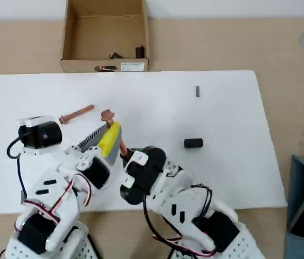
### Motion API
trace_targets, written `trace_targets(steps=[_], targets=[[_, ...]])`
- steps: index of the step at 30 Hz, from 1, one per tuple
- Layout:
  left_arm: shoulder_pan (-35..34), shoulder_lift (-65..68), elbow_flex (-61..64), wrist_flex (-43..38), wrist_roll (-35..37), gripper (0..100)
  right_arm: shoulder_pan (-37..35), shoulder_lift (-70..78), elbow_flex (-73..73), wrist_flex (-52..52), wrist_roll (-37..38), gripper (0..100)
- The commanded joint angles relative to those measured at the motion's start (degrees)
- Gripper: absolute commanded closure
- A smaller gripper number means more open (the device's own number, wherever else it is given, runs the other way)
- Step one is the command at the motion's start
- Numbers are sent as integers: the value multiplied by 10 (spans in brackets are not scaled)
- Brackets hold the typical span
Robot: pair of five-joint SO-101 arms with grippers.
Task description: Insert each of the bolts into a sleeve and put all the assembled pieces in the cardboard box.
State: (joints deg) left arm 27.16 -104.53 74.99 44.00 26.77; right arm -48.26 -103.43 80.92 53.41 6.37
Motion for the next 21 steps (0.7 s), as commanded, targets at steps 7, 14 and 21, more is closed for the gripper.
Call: trace_targets(steps=[7,14,21], targets=[[28,-1,-79,128,-7,998,-3,-61,-52,-18,4,989],[45,-1,-62,153,-6,998,-3,-61,-53,-18,4,989],[108,-1,-27,156,-6,998,-3,-61,-53,-18,4,989]])
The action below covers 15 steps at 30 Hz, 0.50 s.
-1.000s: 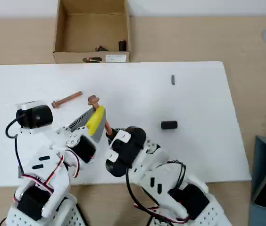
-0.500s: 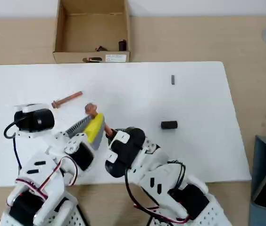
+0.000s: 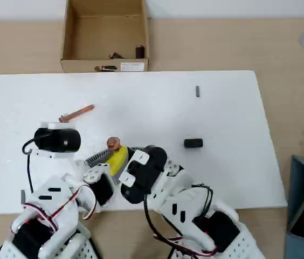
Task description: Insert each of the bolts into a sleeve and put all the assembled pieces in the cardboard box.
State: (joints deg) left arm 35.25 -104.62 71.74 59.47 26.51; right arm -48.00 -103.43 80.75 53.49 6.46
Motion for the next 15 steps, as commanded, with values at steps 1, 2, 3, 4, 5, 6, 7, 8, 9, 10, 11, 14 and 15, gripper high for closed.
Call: trace_targets(steps=[1,2,3,4,5,6,7,8,9,10,11,14,15], targets=[[26,0,6,3,-4,998,-6,-61,-51,-19,3,989],[26,0,6,5,-4,997,-6,-61,-51,-19,3,989],[26,0,6,6,-4,988,-6,-61,-51,-19,3,989],[26,0,6,10,-4,967,-6,-61,-51,-19,3,989],[25,0,3,18,-5,934,-6,-61,-51,-19,3,989],[25,0,1,24,-5,892,-6,-61,-51,-19,3,989],[25,0,1,29,-5,849,-6,-61,-51,-19,3,989],[25,0,0,36,-5,809,-6,-61,-51,-19,3,989],[25,0,-2,45,-5,778,-6,-61,-51,-19,3,989],[24,0,-9,55,-4,759,-6,-61,-51,-19,3,989],[18,0,-18,63,-4,754,-6,-61,-51,-19,3,989],[-5,0,-41,78,-6,754,-6,-61,-51,-19,3,989],[-12,0,-50,86,-11,754,-6,-61,-51,-19,3,989]])
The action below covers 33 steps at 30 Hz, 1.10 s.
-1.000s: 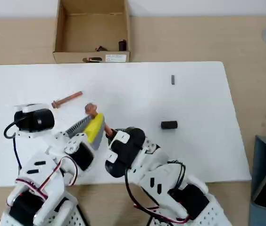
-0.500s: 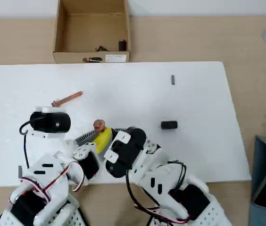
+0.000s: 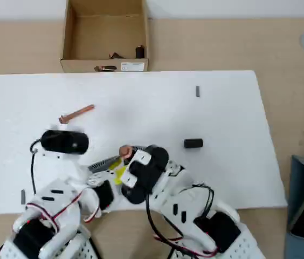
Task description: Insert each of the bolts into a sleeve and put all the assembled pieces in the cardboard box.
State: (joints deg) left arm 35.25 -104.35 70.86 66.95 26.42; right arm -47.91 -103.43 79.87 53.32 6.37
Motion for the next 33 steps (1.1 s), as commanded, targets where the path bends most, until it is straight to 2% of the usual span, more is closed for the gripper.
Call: trace_targets(steps=[1,9,13,15,19,26,33], targets=[[-18,-3,-50,19,-17,754,-7,-61,-43,-18,4,989],[-38,-3,-136,28,-20,767,-7,-61,-43,-18,4,989],[-55,-3,-186,24,-24,907,-6,-61,-43,-18,3,989],[-76,-3,-207,24,-49,999,-6,-61,-43,-18,1,989],[-147,-3,-217,25,-123,1000,27,-61,-42,-18,-2,989],[-336,-3,-95,25,-233,998,171,-55,-43,-3,-53,989],[-412,-3,72,18,-285,998,204,-22,-125,77,-83,989]])
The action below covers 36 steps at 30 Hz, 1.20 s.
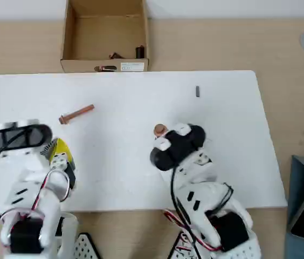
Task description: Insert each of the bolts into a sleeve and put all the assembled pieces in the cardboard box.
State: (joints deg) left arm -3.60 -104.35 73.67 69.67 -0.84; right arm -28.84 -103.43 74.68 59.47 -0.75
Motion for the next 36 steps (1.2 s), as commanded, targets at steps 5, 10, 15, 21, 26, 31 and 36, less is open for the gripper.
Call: trace_targets(steps=[5,10,15,21,26,31,36], targets=[[-62,-3,125,-47,-11,998,37,128,-188,18,-46,989],[-70,-3,178,-69,-12,998,40,306,-302,-18,-62,989],[-66,-3,200,-69,-11,997,40,465,-384,-99,-51,989],[-66,-3,200,-69,-11,997,40,660,-497,-192,18,989],[-67,-3,200,-69,-11,997,40,839,-615,-265,104,989],[-69,-3,200,-69,-8,997,40,1010,-754,-298,163,989],[-70,-3,200,-69,-7,997,41,1169,-897,-307,226,989]])
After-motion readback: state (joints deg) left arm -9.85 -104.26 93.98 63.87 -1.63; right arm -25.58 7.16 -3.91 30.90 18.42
